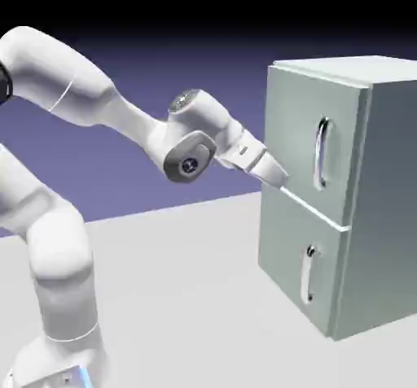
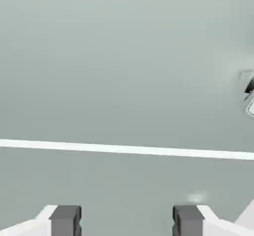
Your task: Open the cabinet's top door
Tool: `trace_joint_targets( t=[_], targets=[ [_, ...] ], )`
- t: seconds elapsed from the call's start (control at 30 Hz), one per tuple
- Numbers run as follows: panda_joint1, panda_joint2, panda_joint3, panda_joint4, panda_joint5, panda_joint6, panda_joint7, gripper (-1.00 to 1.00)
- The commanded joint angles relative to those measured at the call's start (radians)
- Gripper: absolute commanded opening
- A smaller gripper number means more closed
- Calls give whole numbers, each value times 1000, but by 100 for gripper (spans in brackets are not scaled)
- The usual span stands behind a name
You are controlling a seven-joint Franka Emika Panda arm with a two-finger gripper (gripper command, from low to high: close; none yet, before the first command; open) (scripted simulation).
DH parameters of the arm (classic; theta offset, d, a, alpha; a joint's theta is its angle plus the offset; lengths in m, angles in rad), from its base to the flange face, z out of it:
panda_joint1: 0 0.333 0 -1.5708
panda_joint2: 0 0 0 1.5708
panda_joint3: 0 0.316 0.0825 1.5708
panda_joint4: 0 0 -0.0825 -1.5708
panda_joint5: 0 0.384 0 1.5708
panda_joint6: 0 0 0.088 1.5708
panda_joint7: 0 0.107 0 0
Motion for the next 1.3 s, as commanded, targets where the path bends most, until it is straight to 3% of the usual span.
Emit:
trace_joint_targets(
  t=[0.0,1.27],
  targets=[
    [14,-9,-17,4,-44,-4,30,0],
    [551,-345,-667,149,-1696,-162,1154,0]
  ],
)
